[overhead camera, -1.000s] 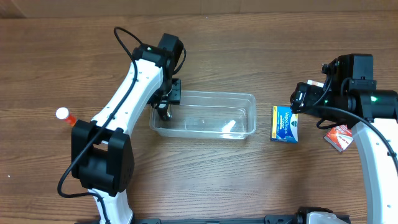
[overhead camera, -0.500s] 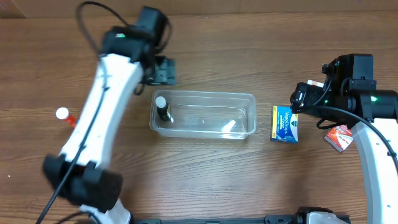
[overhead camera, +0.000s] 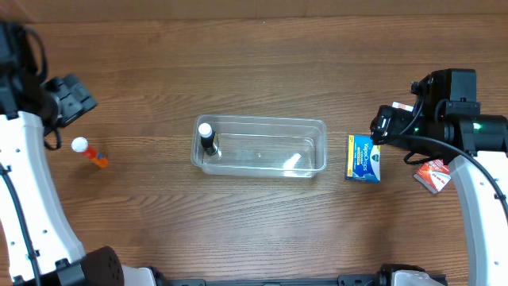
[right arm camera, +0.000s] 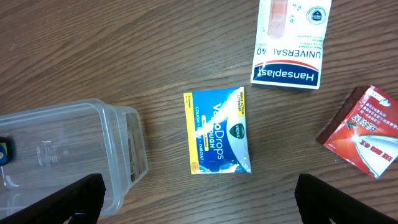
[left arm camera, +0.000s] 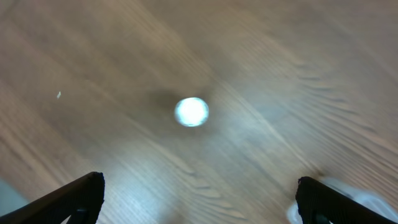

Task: Pack container
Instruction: 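Reach the left gripper to the orange tube and grasp it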

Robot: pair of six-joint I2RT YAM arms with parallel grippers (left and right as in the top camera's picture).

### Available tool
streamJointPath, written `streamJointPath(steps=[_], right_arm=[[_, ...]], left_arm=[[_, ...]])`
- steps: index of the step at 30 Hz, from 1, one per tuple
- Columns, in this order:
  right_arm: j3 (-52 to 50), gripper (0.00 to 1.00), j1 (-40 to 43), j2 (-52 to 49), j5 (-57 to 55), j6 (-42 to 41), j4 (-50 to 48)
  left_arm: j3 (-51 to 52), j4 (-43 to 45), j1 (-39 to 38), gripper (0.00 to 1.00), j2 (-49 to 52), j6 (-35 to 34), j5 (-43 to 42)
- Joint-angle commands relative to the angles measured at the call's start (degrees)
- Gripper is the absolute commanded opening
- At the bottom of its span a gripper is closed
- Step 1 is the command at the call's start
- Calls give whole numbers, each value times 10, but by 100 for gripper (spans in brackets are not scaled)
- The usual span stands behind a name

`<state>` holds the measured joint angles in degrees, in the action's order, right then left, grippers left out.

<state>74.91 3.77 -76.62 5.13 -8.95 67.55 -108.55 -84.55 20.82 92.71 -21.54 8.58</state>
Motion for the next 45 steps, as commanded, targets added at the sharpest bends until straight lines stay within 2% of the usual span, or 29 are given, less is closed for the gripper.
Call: streamJointPath(steps=[1,9,15,19,20,22,26,30,40,45], right_arm=[[19,100,2,0,-1,4,-1],[19,100,2,0,-1,4,-1],[19,100,2,0,-1,4,0],[19,100,2,0,-1,4,1],[19,100,2,0,-1,4,1],[19,100,2,0,-1,4,1],[19,100,2,0,-1,4,1],[19,100,2,0,-1,4,1],[19,100,2,0,-1,4,1],[19,100,2,0,-1,4,1]], left_arm=[[72,29,42,100,15,-6,-22],[178,121,59,100,63,37,-62],[184,136,58,99,124,38,-63],[184,148,58,93,148,38,-60],[184,158,58,88,154,38,-55],[184,163,58,84,157,38,-55],[184,165,58,69,160,38,-55],[184,167,58,52,160,38,-55],[184,156,58,28,160,38,-56],[183,145,53,8,158,38,-56]])
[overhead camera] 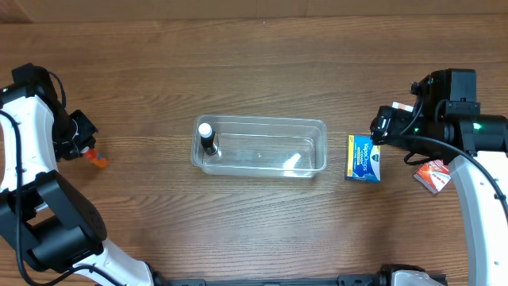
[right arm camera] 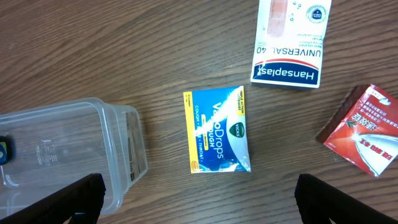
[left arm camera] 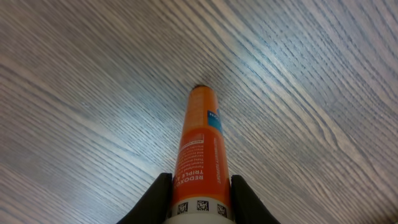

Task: Pack container
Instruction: 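Reach the left gripper to the orange tube and grasp it, then place the orange tube into the container beside the bottle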

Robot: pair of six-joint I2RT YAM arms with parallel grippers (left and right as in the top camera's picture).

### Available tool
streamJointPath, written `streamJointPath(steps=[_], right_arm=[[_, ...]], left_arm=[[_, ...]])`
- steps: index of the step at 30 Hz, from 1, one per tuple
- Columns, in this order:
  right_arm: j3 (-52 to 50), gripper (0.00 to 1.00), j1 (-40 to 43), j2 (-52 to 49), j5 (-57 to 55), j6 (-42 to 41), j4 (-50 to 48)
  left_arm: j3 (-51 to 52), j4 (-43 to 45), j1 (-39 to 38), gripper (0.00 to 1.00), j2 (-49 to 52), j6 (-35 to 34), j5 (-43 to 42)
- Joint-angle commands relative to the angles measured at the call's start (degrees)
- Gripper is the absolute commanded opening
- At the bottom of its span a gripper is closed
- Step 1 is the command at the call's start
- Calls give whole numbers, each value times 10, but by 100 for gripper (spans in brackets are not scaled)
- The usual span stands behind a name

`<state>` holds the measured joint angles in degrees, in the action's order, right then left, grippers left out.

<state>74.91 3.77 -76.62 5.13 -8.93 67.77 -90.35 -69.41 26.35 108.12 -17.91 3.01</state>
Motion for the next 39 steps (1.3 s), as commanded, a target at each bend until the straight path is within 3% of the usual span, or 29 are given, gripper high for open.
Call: streamJointPath(steps=[1,10,19,28,39], right_arm=[[19,100,2,0,-1,4,-1],[19,100,2,0,-1,4,-1],[19,100,2,0,-1,4,-2],[19,100,2,0,-1,4,-1],[19,100,2,0,-1,4,-1]], left_arm=[[1,-9,-5,6,1,2,0],[-44,-52,-74,4,-108,2,-7],[-76,-109,-270,4,-240,-9,-41],[-52,-128,-412,4,-222,-43,-30],[15,-95,-449,4,-146,-55,-28]])
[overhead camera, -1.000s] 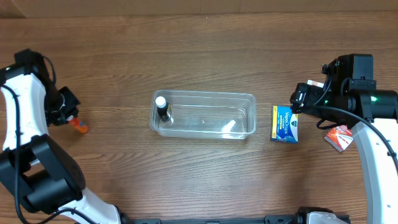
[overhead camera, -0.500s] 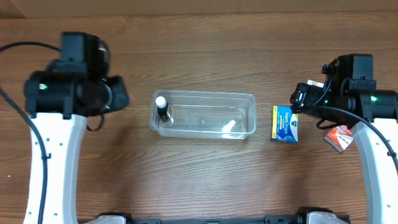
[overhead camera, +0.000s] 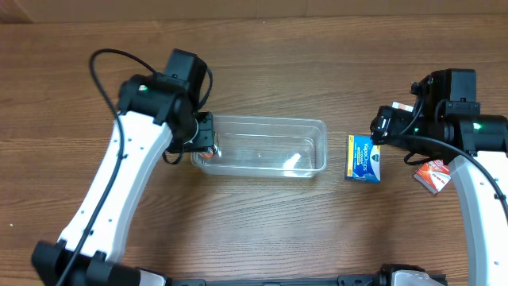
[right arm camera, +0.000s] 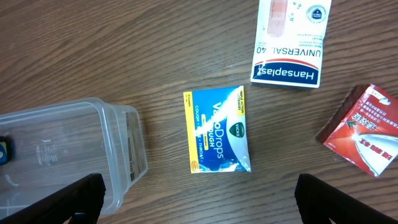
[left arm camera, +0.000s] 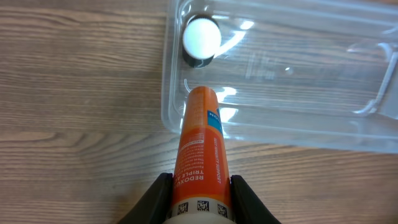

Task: Pack container
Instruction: 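Place the orange tube into the container beside the bottle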

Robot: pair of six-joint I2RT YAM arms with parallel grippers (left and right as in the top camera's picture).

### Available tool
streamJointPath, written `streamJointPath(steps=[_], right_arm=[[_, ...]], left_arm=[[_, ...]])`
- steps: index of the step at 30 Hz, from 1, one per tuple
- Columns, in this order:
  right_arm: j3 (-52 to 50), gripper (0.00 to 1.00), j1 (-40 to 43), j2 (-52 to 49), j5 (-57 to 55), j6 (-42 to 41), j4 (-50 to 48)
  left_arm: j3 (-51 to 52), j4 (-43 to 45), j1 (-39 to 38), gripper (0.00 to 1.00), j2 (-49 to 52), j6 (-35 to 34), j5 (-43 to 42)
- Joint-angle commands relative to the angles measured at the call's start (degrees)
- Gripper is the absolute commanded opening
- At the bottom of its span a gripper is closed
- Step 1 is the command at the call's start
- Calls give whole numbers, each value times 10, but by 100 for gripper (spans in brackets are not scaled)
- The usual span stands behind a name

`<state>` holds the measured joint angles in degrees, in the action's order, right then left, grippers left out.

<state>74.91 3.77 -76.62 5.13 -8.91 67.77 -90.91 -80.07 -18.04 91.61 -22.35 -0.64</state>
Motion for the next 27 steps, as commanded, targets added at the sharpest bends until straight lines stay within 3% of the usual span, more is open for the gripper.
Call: streamJointPath(steps=[1,16,23,27], right_arm=[[19,100,2,0,-1,3,-1],[19,100,2,0,-1,3,-1],[19,100,2,0,-1,3,-1],[19,100,2,0,-1,3,-1]], left_arm=[[32,23,-5,4,32,-10,8],[54,88,-5,5,108,-10,8],[54,86,-5,25,130,-8,8],[50,91,-5,31,129,2,8]])
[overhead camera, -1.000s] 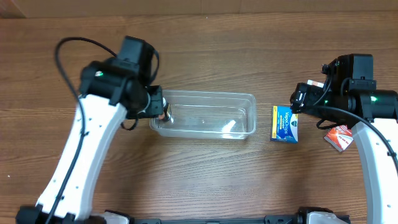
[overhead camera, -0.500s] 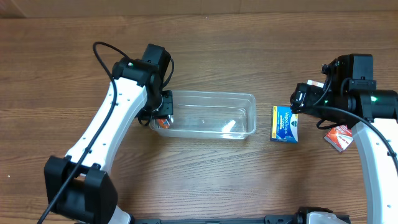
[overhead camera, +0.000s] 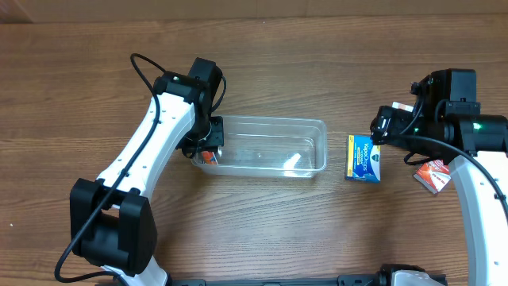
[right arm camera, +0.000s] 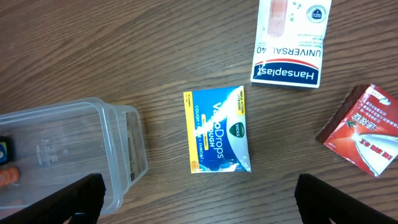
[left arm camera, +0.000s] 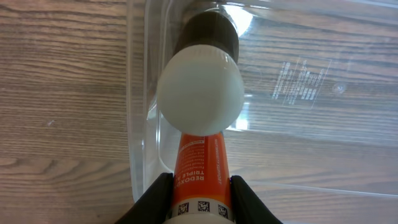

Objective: Pack container

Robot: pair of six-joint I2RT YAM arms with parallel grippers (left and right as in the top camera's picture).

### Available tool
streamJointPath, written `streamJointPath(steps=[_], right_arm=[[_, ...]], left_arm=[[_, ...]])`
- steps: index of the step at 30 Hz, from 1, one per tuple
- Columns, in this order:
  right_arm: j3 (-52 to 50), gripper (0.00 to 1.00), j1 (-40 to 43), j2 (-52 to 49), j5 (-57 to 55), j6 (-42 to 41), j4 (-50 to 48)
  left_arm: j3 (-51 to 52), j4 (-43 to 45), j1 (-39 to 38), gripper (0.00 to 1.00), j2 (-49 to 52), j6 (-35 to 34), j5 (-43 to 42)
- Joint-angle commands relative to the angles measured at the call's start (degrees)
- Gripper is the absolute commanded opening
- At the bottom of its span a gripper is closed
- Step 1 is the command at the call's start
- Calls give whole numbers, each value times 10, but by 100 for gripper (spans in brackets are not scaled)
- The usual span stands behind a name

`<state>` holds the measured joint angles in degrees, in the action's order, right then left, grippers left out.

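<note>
A clear plastic container (overhead camera: 270, 123) lies mid-table. My left gripper (left arm camera: 199, 202) is shut on an orange tube (left arm camera: 200, 168), whose far end reaches into the container's left end (left arm camera: 143, 93). A dark bottle with a white cap (left arm camera: 200, 93) stands there, right in front of the tube. The orange tube (overhead camera: 208, 156) shows through the wall in the overhead view. My right gripper (right arm camera: 199, 208) hangs open above a blue Vicks drops packet (right arm camera: 217, 130), right of the container (right arm camera: 68, 155).
A white Hansaplast box (right arm camera: 291, 40) and a red packet (right arm camera: 364, 130) lie beyond the blue packet, towards the table's right. The blue packet (overhead camera: 363, 158) sits just outside the container's right end. Bare wood surrounds the container.
My left gripper has moved down and forward with the orange tube: its tip was over the container's left rim, now it is inside, behind the white-capped bottle. The right arm has not moved.
My left gripper hung open above the orange tube at the far left of the table. Then it was shut on the tube there. Then it held the tube at the container's left rim, and now the tube reaches inside. The right gripper stayed open over the blue packet.
</note>
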<state>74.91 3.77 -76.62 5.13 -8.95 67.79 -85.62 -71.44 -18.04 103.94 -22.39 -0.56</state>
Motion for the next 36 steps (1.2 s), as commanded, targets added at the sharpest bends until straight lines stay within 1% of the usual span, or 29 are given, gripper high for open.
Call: streamJointPath(steps=[1,4,5,6,7,8,9,10,11,12,13,14,17,18,19,20,21,22,23,25,26,27,31,36], right_arm=[[19,100,2,0,-1,4,-2],[19,100,2,0,-1,4,-2],[19,100,2,0,-1,4,-2],[19,100,2,0,-1,4,-2],[19,100,2,0,-1,4,-1],[19,100,2,0,-1,4,-1],[19,100,2,0,-1,4,-1],[19,100,2,0,-1,4,-1],[19,100,2,0,-1,4,-1],[19,100,2,0,-1,4,-1],[19,100,2,0,-1,4,-1],[19,100,2,0,-1,4,-1],[19,100,2,0,0,4,1],[19,98,1,0,0,4,3],[19,92,1,0,2,4,4],[19,72,1,0,9,4,5],[19,49,0,0,19,5,5],[19,29,0,0,28,7,4],[19,19,-4,0,50,22,4],[19,11,-15,0,68,30,5],[19,5,-24,0,68,30,7],[19,4,-38,0,65,30,16],[5,4,-85,0,66,30,57],[-49,4,-143,0,66,30,71]], left_arm=[[-6,4,-5,31,6,7,7],[-27,-1,-5,33,5,22,7],[-40,-5,-5,36,5,26,7],[-53,-10,-5,43,5,30,7],[-68,-15,-5,45,5,31,8],[-85,-21,-5,51,5,31,10],[-107,-28,-5,59,5,34,12],[-122,-32,-5,63,5,39,12],[-147,-38,-5,73,5,49,12],[-166,-43,-5,81,5,54,13],[-181,-48,-4,86,5,55,16],[-204,-57,-3,100,5,55,25],[-258,-86,2,100,5,54,49],[-274,-97,5,100,4,53,55],[-287,-107,7,100,2,49,63],[-300,-115,9,100,-1,44,73],[-309,-121,13,100,-6,42,82],[-316,-124,17,100,-14,40,88],[-319,-123,22,100,-24,39,89],[-320,-118,33,100,-47,39,89],[-320,-115,39,100,-59,35,89],[-320,-111,46,100,-73,35,89],[-320,-100,76,100,-123,35,89],[-320,-99,106,100,-155,35,89]])
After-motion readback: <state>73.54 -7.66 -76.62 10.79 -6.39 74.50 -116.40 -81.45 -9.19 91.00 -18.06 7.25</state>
